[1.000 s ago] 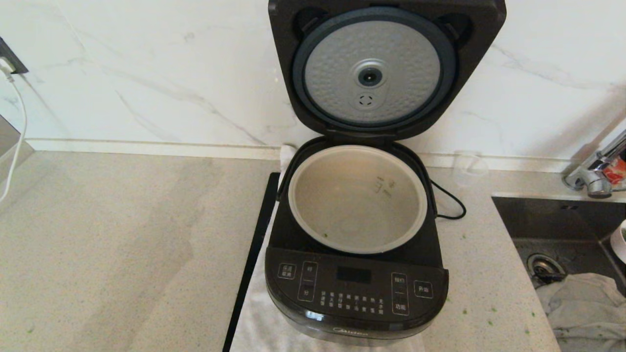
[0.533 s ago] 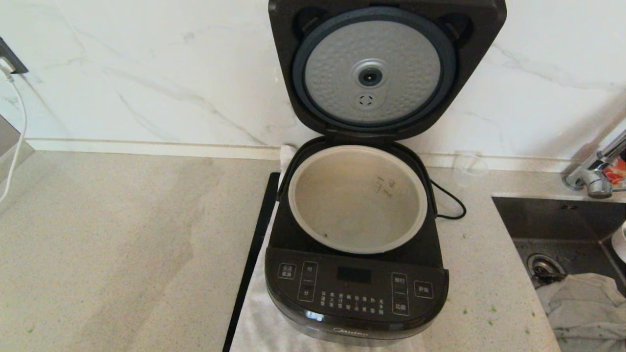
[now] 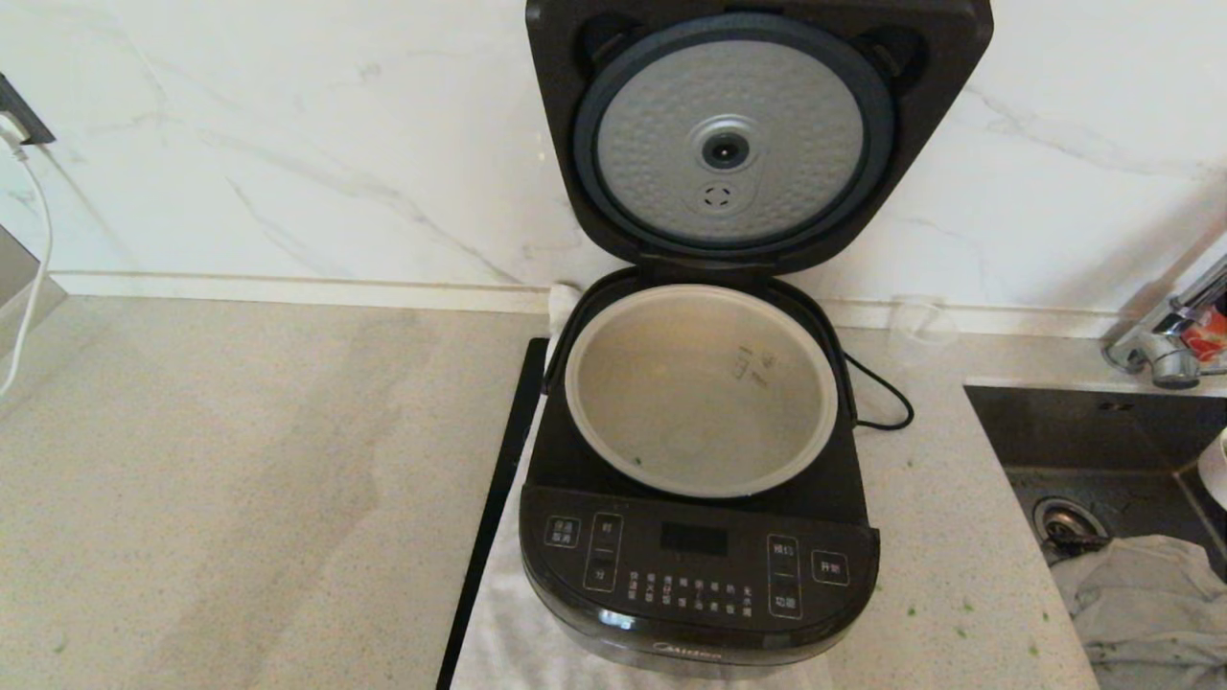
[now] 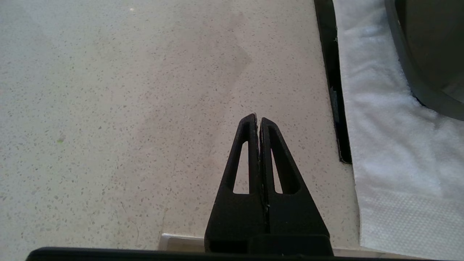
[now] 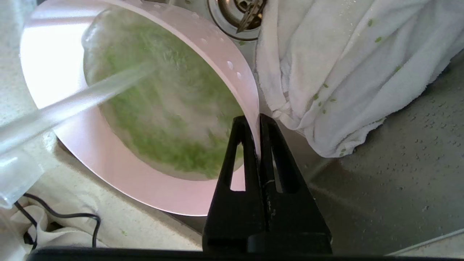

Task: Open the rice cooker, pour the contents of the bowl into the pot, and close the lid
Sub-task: Fill a bowl with water from the tap, then pour the water from the bowl into the rice cooker

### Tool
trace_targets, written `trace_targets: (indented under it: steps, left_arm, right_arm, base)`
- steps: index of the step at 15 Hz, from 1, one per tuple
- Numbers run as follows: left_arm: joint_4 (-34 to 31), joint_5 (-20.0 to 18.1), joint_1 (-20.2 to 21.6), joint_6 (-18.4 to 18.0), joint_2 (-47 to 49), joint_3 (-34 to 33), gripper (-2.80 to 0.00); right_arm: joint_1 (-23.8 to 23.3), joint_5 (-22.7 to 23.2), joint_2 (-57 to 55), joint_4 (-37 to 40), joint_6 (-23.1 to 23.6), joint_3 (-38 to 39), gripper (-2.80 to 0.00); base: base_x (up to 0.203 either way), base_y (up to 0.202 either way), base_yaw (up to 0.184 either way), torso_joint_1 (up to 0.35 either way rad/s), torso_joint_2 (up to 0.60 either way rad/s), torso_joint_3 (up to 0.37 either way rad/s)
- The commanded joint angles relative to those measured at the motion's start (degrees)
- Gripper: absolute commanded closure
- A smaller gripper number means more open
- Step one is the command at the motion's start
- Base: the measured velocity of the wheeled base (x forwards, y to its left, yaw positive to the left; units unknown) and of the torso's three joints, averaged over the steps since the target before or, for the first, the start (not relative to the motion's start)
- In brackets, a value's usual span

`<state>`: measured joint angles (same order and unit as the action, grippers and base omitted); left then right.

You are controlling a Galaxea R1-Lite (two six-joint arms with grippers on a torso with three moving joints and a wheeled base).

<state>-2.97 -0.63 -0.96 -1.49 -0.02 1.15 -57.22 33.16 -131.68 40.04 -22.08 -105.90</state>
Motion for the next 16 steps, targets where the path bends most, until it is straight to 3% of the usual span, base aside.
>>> trace_targets:
  steps: [1,7,12,16]
  left_arm:
    - [0.0,0.0,0.0,0.0,0.0,0.0,0.00]
    - [0.0,0.0,0.0,0.0,0.0,0.0,0.00]
    - [0.0,0.0,0.0,0.0,0.0,0.0,0.00]
    - [0.0,0.0,0.0,0.0,-0.1,0.0,0.00]
  right_arm:
    - [0.3,0.3,2.0,0.3,-0.1,0.6,0.00]
    - [6.2,0.4,11.0,4.7,2.6,8.3,0.00]
    - [17.1,-3.0,21.9,5.0,3.0,16.7,0.00]
    - [28.5,-6.0,31.4,9.1,2.8,18.9,0.00]
  base:
    - [0.000,0.000,0.000,0.000,0.00,0.000]
    - [0.000,0.000,0.000,0.000,0.00,0.000]
    - [0.000,0.000,0.000,0.000,0.00,0.000]
    - [0.000,0.000,0.000,0.000,0.00,0.000]
